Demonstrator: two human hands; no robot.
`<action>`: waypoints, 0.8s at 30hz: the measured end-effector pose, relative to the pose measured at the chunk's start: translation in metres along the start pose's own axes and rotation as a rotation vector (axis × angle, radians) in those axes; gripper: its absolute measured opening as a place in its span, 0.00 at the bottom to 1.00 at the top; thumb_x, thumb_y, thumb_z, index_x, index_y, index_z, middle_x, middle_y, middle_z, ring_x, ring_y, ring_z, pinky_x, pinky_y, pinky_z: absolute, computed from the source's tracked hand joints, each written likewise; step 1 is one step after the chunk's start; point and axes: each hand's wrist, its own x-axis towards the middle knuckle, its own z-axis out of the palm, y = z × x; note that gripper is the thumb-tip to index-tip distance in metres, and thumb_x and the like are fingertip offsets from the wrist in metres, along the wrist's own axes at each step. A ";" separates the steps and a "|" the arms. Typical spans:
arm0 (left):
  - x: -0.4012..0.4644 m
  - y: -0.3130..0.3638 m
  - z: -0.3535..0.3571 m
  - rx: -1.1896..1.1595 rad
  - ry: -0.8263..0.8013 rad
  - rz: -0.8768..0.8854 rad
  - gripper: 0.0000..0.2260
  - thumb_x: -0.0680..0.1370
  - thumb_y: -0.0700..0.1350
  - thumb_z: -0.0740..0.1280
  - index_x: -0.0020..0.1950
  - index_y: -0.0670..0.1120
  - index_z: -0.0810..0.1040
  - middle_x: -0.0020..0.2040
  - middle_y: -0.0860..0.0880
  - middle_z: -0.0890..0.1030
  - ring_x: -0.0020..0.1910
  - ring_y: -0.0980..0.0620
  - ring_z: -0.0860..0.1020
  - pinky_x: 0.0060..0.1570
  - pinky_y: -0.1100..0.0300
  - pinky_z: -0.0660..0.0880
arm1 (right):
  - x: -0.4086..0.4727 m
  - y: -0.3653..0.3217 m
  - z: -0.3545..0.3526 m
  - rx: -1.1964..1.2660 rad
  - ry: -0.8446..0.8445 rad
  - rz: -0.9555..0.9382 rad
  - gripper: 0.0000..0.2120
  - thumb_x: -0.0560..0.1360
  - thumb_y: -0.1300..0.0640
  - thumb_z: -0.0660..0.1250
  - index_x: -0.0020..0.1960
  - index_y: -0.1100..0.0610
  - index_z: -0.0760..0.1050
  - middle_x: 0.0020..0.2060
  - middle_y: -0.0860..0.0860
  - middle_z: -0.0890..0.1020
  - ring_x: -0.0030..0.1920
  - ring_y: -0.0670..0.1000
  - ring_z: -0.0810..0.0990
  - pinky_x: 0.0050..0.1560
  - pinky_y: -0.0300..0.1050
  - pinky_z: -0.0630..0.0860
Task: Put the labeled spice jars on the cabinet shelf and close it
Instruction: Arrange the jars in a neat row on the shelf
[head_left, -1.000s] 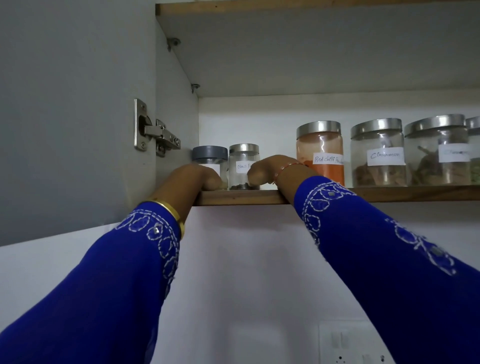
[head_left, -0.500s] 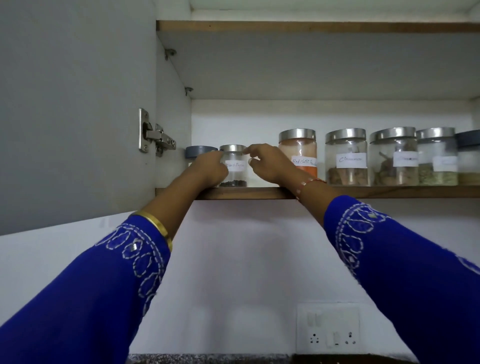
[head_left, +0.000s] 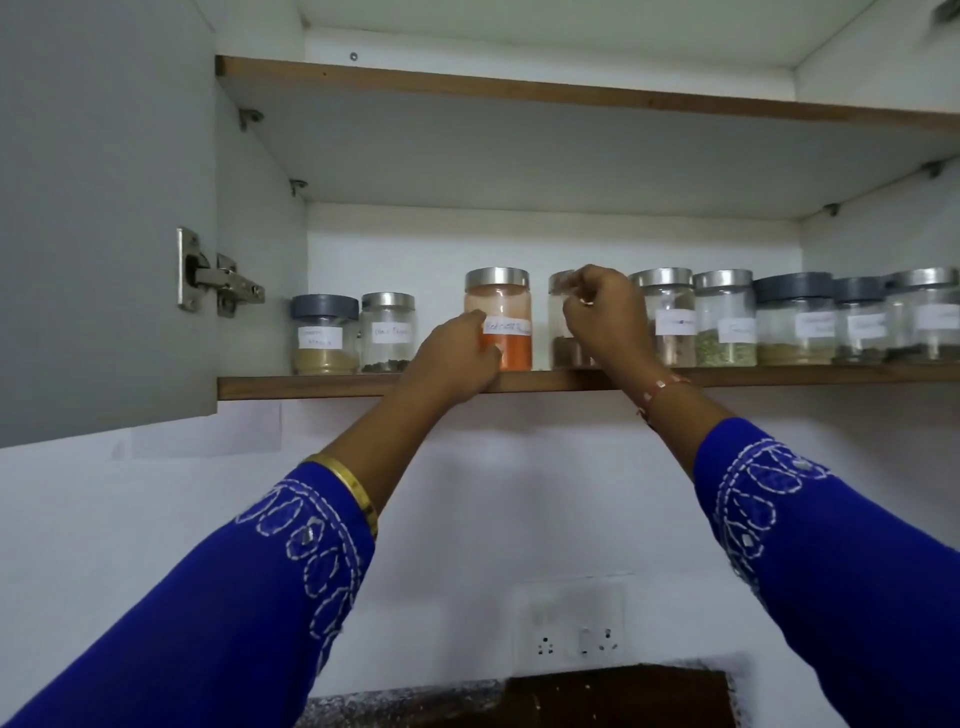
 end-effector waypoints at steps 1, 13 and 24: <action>0.000 0.003 0.003 0.000 0.003 0.005 0.17 0.79 0.42 0.59 0.67 0.38 0.68 0.66 0.39 0.73 0.64 0.42 0.71 0.60 0.55 0.69 | 0.000 0.006 -0.003 -0.020 0.004 0.023 0.13 0.74 0.66 0.61 0.56 0.62 0.78 0.54 0.58 0.80 0.52 0.54 0.78 0.50 0.38 0.71; 0.036 0.008 0.030 -0.113 0.109 -0.183 0.37 0.71 0.49 0.71 0.72 0.40 0.55 0.63 0.39 0.72 0.61 0.39 0.73 0.58 0.47 0.74 | 0.011 0.037 0.002 -0.106 -0.165 0.354 0.29 0.71 0.57 0.71 0.66 0.64 0.63 0.61 0.60 0.76 0.62 0.59 0.75 0.56 0.48 0.74; 0.072 0.002 0.040 -0.019 -0.015 -0.362 0.46 0.73 0.46 0.71 0.75 0.38 0.40 0.70 0.39 0.67 0.68 0.42 0.69 0.64 0.53 0.68 | 0.032 0.041 0.039 -0.165 -0.331 0.332 0.30 0.71 0.64 0.70 0.68 0.64 0.60 0.64 0.60 0.73 0.64 0.59 0.72 0.58 0.47 0.72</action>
